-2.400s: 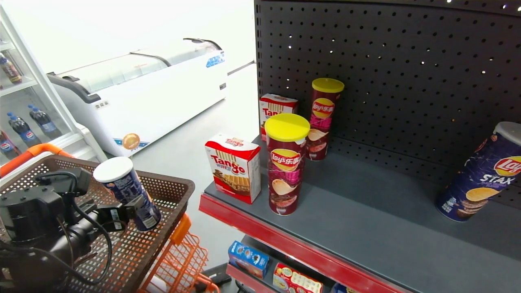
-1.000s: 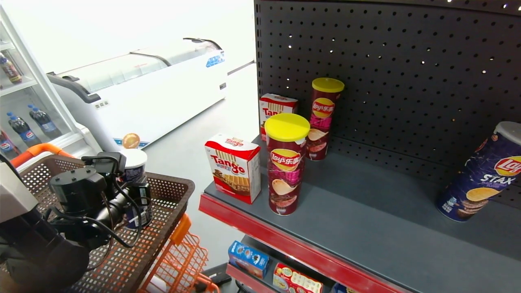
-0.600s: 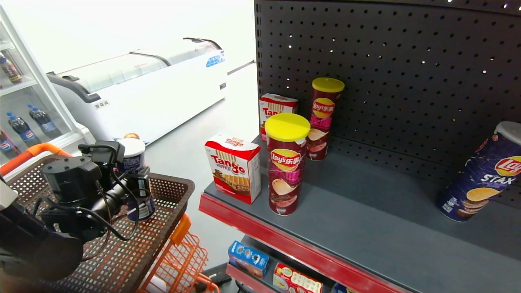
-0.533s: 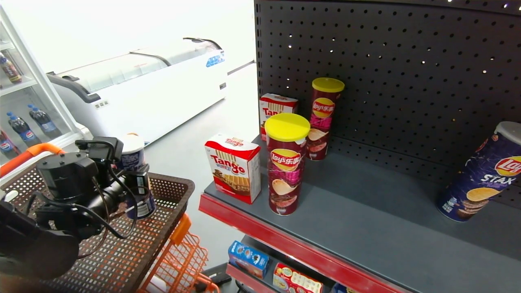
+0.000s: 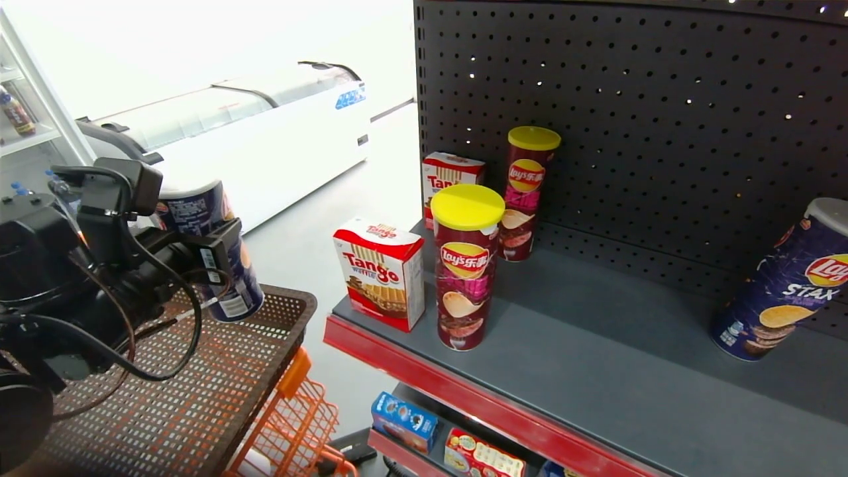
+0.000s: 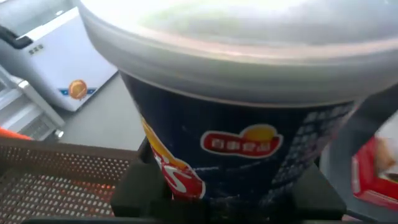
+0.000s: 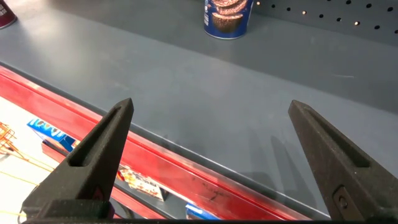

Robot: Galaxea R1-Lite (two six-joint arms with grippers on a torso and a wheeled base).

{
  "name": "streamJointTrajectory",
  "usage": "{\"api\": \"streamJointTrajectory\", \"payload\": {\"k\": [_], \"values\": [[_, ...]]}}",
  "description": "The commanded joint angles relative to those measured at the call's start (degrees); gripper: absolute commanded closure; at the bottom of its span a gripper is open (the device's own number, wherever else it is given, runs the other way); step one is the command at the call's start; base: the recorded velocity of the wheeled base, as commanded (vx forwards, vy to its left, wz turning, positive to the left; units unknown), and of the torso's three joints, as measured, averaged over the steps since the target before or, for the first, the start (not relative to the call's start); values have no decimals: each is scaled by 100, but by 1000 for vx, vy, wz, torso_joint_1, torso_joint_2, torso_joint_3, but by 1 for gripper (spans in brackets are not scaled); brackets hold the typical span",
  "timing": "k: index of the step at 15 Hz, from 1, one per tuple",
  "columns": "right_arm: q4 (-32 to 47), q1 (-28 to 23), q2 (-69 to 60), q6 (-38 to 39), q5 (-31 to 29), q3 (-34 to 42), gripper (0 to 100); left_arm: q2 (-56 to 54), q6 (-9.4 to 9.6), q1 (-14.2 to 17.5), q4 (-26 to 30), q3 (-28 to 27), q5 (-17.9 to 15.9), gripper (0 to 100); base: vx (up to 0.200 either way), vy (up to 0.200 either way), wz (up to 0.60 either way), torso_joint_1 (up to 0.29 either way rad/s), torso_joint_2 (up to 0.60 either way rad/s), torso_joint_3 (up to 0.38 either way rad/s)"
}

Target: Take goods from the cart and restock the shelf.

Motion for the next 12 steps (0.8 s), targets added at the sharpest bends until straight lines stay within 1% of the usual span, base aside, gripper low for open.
{"api": "streamJointTrajectory", "payload": {"k": [1,2,3,4,6,7,8,9,10,12], "values": [[-2,0,9,-5,0,0,0,-755,55,-450,108,205,-145,100,0,0,0,0,0,0],[-2,0,9,-5,0,0,0,-869,55,-652,100,267,-145,100,0,0,0,0,0,0],[-2,0,0,-5,0,0,0,-1036,46,-977,100,364,-163,100,0,0,0,0,0,0],[-2,0,9,-5,0,0,0,-1062,28,-1082,100,390,-172,100,0,0,0,0,0,0],[-2,0,9,-5,0,0,0,-1405,28,-1654,108,680,-339,100,0,0,0,0,0,0],[-2,0,9,-5,0,0,0,-1475,28,-1821,108,733,-347,100,0,0,0,0,0,0],[-2,0,9,4,0,0,0,-1546,28,-2093,108,803,-347,100,0,0,0,0,0,0],[-2,0,0,4,0,0,0,-1590,28,-2172,108,812,-347,100,0,0,0,0,0,0],[-2,0,9,4,0,0,0,-1651,19,-2348,196,785,-339,100,0,0,0,0,0,0],[-2,0,9,4,0,0,0,-1845,19,-2445,662,662,-321,100,0,0,0,0,0,0]]}}
